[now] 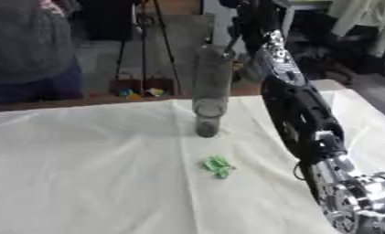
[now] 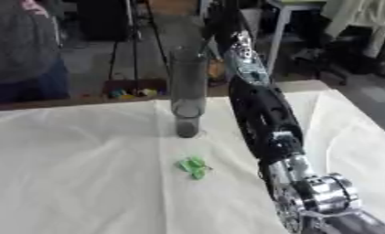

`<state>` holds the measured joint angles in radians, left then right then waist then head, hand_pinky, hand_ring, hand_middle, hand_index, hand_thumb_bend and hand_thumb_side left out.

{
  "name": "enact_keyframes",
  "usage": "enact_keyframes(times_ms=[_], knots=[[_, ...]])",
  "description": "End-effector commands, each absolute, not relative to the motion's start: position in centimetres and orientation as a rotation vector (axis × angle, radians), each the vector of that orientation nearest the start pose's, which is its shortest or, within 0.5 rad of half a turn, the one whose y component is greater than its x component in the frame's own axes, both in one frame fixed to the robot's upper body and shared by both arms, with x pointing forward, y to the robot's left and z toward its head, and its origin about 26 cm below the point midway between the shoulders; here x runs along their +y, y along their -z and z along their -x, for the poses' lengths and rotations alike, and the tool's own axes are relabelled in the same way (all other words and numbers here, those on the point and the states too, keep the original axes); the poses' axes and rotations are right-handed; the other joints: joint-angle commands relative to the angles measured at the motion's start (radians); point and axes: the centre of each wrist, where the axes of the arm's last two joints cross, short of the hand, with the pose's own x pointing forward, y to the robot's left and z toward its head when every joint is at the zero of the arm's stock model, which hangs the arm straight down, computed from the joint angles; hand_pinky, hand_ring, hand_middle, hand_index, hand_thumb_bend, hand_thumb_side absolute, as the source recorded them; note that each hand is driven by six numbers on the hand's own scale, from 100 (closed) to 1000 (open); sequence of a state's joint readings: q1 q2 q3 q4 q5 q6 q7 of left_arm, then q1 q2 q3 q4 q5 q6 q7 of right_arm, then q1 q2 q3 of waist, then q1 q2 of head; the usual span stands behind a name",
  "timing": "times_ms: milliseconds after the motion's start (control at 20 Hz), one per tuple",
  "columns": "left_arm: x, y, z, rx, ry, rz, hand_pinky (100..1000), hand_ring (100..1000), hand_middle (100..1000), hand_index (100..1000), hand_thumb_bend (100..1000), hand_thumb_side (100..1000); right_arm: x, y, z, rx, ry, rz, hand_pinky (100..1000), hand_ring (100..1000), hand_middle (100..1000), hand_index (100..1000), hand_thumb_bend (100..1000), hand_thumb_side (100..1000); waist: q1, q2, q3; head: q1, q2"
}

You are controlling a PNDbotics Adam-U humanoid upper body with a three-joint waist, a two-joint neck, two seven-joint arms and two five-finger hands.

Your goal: Arrange flowers into the vase.

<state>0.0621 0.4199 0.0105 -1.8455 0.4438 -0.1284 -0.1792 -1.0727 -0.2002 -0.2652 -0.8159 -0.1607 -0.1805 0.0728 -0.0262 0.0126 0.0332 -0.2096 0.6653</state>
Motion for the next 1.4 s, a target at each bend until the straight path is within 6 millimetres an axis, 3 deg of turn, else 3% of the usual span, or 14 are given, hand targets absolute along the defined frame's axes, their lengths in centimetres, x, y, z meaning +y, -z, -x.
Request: enact_keyframes(times_ms=[50,300,450,550,650,700,800,1400], knots=[[32.86,-8.3,-25.83,-1.902,0.228,0.205,546,424,310,593,644,994,-24.77,-22.62,-50.27,-2.087,-0.016,-0.08,100,100,100,102,100,1000,0.002,-0.008,0.001,-0.003,-0.01],[32.88,-8.29,-25.83,-1.902,0.228,0.204,546,424,310,593,644,993,-24.66,-22.77,-50.25,-2.087,-0.047,-0.006,100,113,100,158,100,1000,0.002,-0.008,0.002,-0.003,-0.01],[32.88,-8.29,-25.83,-1.902,0.227,0.203,546,424,310,593,644,993,-24.61,-22.86,-50.22,-2.089,-0.057,0.017,100,200,105,180,100,1000,0.002,-0.008,0.002,-0.004,-0.01],[32.89,-8.3,-25.84,-1.903,0.227,0.203,546,424,310,593,645,993,-24.61,-22.9,-50.19,-2.09,-0.059,0.023,100,271,182,201,100,1000,0.003,-0.008,0.002,-0.003,-0.01],[32.89,-8.29,-25.83,-1.903,0.227,0.203,546,424,310,593,645,993,-24.59,-22.94,-50.17,-2.091,-0.061,0.023,143,309,232,216,100,1000,0.003,-0.008,0.001,-0.003,-0.01],[32.89,-8.29,-25.84,-1.902,0.227,0.203,546,424,310,593,645,993,-24.6,-22.96,-50.16,-2.091,-0.063,0.024,219,354,294,242,100,1000,0.003,-0.008,0.001,-0.003,-0.01],[32.9,-8.28,-25.84,-1.902,0.226,0.203,546,424,310,593,644,992,-24.63,-22.99,-50.14,-2.091,-0.066,0.024,281,387,335,252,100,1000,0.003,-0.008,0.001,-0.003,-0.009],[32.92,-8.29,-25.87,-1.903,0.225,0.204,546,424,311,593,645,992,-24.55,-23.03,-50.21,-2.073,-0.126,0.022,309,416,374,277,100,1000,0.002,-0.01,0.001,-0.003,-0.009]])
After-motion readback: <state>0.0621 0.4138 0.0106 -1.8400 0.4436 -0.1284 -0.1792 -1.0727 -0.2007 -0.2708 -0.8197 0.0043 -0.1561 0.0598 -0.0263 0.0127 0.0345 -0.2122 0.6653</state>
